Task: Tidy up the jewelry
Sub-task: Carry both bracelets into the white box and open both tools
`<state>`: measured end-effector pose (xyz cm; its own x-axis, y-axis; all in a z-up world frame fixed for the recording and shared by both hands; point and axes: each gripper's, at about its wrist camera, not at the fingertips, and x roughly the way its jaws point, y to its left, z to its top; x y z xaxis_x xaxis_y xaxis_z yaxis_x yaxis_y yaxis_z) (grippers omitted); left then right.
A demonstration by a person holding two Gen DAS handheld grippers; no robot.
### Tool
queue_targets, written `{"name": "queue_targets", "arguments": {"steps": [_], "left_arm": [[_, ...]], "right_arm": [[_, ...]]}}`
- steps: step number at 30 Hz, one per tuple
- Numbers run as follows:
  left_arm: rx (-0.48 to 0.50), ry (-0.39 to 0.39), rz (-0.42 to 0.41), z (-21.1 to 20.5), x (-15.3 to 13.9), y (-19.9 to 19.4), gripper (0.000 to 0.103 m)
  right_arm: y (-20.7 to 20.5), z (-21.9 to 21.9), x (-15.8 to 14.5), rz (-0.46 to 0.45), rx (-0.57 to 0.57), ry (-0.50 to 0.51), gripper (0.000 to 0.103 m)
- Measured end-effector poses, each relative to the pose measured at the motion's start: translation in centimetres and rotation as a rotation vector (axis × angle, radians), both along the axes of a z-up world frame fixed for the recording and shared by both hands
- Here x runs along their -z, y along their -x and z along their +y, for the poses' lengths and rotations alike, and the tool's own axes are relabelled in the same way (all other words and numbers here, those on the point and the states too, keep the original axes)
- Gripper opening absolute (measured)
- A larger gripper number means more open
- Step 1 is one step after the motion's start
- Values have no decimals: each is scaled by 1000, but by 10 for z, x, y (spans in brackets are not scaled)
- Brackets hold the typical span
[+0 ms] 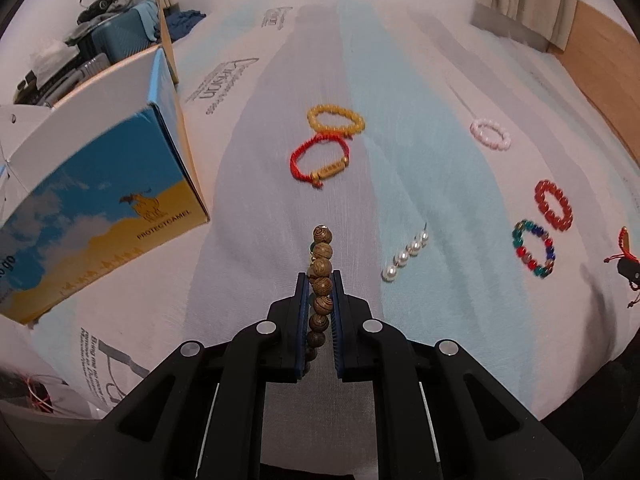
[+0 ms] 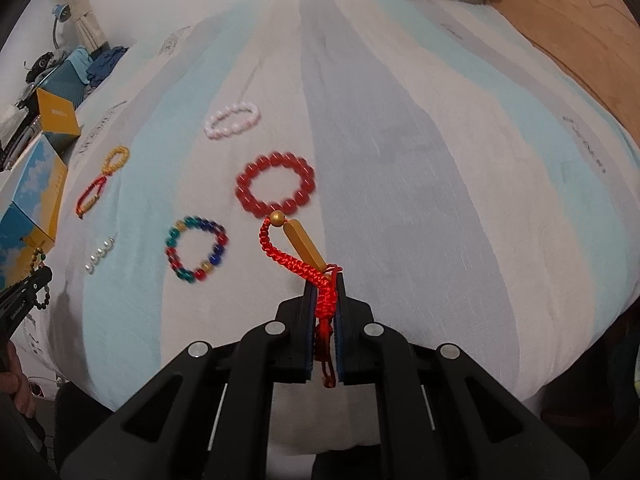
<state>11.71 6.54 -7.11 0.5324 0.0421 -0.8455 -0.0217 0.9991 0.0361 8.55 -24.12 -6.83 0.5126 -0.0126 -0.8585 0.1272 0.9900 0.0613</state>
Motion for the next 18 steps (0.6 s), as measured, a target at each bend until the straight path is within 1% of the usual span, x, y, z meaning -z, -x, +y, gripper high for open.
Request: {"name": "queue_targets", "arguments": {"steps": [5, 8, 13, 18], "left_arm": [[-10, 30, -16, 8, -22, -7, 9], [-18, 32, -40, 15, -41, -11, 9], [-39, 21, -86, 32, -71, -18, 9], [-92, 16, -127, 72, -102, -21, 9]], "right_arm": [[-19, 25, -27, -40, -34, 8, 7], [-30, 42, -43, -64, -60, 6, 7], [-53, 90, -73, -111, -128, 9, 7], [-73, 151, -96, -146, -214, 3, 7]]}}
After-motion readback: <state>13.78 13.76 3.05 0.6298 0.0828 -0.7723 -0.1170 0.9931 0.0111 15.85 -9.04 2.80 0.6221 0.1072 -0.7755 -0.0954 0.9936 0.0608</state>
